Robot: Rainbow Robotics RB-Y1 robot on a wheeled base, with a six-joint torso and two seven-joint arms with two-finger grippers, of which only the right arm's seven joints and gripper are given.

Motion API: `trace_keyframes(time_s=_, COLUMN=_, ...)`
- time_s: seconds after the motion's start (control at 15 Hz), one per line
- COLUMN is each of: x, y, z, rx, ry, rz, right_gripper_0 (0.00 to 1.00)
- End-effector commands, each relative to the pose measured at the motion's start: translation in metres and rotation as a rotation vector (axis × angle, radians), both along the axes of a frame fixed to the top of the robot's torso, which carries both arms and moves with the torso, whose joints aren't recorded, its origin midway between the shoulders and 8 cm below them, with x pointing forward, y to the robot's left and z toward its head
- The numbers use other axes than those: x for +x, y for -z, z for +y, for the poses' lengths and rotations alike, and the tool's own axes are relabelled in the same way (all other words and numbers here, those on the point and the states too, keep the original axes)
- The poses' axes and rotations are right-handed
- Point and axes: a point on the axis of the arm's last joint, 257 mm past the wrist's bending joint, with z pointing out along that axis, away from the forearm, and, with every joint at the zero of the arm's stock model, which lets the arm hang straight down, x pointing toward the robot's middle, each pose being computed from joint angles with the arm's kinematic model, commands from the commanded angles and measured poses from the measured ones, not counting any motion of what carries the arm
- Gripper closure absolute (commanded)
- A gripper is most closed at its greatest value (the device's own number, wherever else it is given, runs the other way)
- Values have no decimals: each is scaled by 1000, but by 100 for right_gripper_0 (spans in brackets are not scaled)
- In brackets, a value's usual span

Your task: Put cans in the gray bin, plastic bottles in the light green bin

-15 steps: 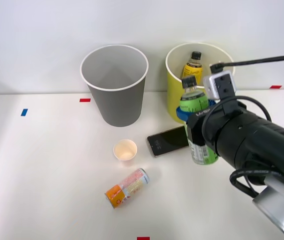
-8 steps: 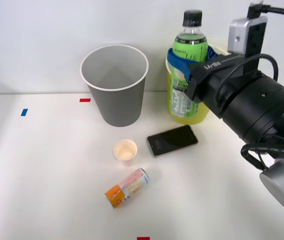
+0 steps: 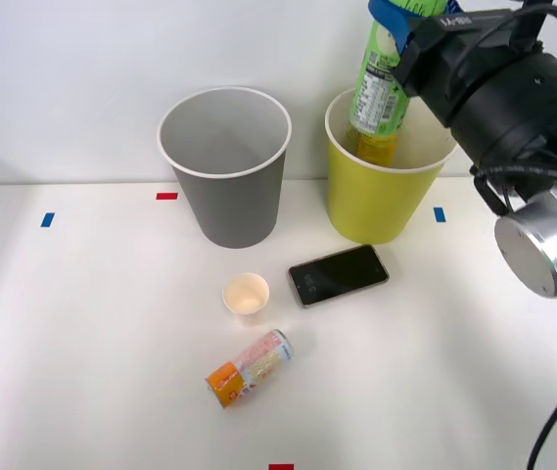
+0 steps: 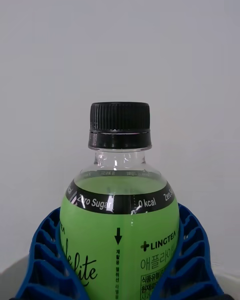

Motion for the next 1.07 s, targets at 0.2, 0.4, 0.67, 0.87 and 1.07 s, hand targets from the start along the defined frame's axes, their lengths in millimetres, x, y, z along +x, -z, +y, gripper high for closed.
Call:
trace_keyframes(time_s=0.2, x=53, y=5, z=-19, rx=-23, ry=79, rz=39, right_gripper_0=100)
trace_keyframes(time_s=0.4, x=82, y=24, z=-23, rx=-75, ry=132, rz=75, right_gripper_0=100)
trace_keyframes(time_s=0.67, x=98, y=29, z=-22, rx=-100, ry=143, rz=91, right_gripper_0=100)
trace_keyframes(time_s=0.87, x=106, y=33, z=-26, rx=-113, ry=157, rz=103, right_gripper_0=100)
trace_keyframes(time_s=1.07, x=106, y=34, z=-26, rx=-107, ry=155, rz=107, right_gripper_0=100)
